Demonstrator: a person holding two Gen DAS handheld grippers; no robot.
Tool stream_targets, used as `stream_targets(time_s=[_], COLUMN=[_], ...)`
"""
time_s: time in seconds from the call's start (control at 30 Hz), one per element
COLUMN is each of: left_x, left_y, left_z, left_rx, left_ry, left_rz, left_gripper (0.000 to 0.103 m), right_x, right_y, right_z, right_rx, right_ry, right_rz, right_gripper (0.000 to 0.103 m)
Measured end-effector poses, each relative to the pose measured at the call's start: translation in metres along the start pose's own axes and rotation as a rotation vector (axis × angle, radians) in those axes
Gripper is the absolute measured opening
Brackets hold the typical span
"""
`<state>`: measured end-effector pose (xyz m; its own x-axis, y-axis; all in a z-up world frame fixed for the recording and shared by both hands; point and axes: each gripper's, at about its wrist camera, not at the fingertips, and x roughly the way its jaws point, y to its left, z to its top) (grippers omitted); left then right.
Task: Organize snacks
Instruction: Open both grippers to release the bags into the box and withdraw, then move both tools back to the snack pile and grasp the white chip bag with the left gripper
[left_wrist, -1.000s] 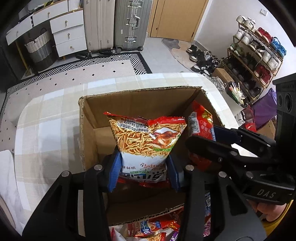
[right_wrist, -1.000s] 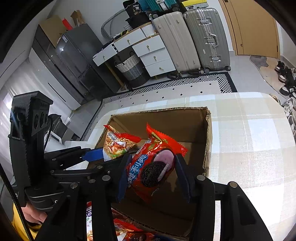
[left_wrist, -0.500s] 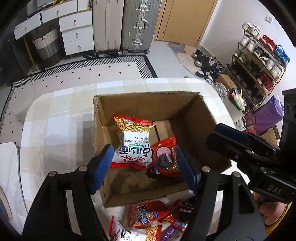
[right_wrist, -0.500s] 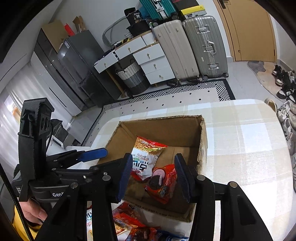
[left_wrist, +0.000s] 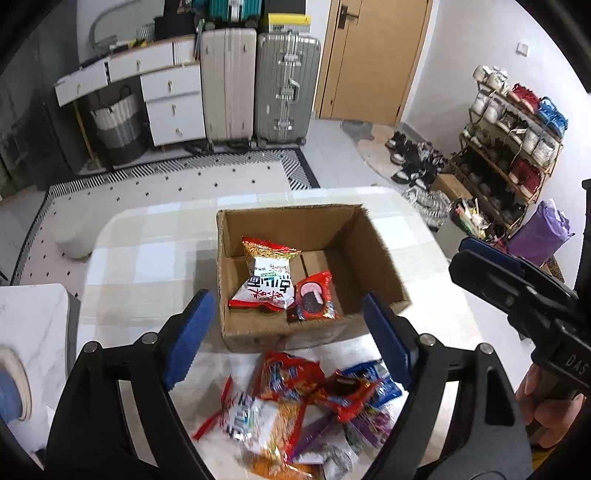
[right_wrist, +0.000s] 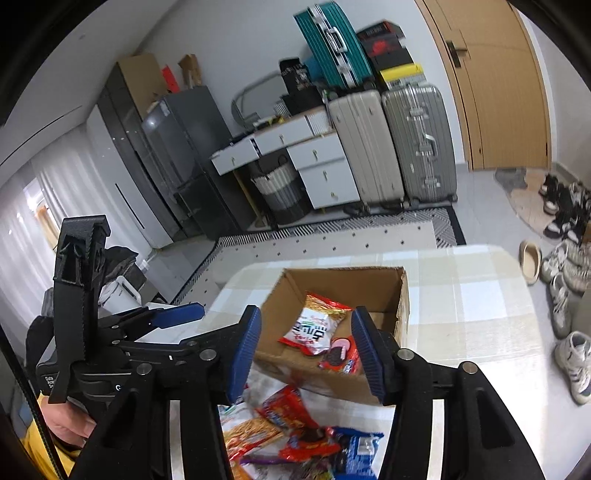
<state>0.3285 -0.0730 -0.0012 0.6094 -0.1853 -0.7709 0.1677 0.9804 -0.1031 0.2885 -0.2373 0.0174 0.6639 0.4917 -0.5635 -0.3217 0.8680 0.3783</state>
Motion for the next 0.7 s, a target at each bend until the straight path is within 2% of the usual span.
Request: stream_targets(time_s=[0.07,0.17,0.23,0.33,0.4,0.47,0.57,0.7], left_x=[-0.022,-0.054,-0.079,-0.112,-0.129,-0.155,-0.183,-0.213], left_y=[-0.003,-0.008,-0.01,-0.011,-0.011,-0.009,-0.005,-0.004], left_z=[-0.006,-0.018,-0.03,-0.048,-0.058,-0.075,-0.098,-0.133], left_rx=[0.004,0.008,0.006,-0.002,-0.007,-0.02,-0.025,-0.016], left_ry=[-0.024,-0.058,-0.09,-0.141,-0.177,-0.23,-0.275,-0.33], left_rz=[0.002,0.002,0.01,0.01,0.013,0.018,0.025,0.035], left_gripper=[0.082,0.083,0.086,0.094,0.102,0.102,0.102,0.102], right_x=[-0.021,-0.05,-0.071,-0.097,-0.113,-0.126,-0.15,-0.172], right_y=[0.012,0.029,0.042,0.058,0.068,0.076,0.088,0.099], right_z=[-0.008,-0.017,-0.025,-0.04,-0.051,-0.062,-0.085,-0.11], right_rx=[-0.021,-0.052,-0.073,-0.095,-0.115,-0.132,-0.159,-0.19], right_ry=[-0.033,-0.082,-0.115,-0.162,-0.19,-0.213,-0.256,-0.31], right_rz=[0.004,0.012,0.019,-0.001,-0.001,-0.001,0.002,-0.004], right_gripper=[0.063,0.068,0.071,0.083,0.083,0.085,0.093,0.098])
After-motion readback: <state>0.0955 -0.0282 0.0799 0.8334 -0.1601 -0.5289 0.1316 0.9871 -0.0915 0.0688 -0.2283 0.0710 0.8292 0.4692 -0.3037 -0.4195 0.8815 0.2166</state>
